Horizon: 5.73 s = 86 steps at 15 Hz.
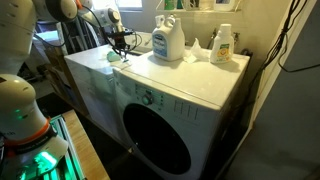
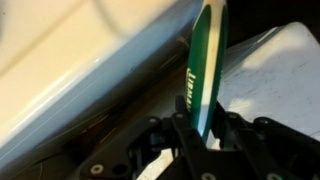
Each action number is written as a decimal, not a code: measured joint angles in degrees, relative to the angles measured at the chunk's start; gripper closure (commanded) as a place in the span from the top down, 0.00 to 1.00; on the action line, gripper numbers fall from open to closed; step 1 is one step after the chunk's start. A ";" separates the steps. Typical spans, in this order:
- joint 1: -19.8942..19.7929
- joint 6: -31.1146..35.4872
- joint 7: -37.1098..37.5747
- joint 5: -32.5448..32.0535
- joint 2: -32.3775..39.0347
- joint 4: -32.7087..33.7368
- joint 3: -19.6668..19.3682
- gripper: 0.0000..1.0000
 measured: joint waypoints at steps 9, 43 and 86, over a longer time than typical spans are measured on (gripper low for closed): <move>3.16 -21.01 -6.32 0.78 1.62 6.53 3.44 0.06; -2.57 -4.91 -4.52 -3.78 -8.99 -3.66 1.48 0.06; 1.23 -7.72 -22.61 -6.06 -22.60 -22.75 9.65 0.06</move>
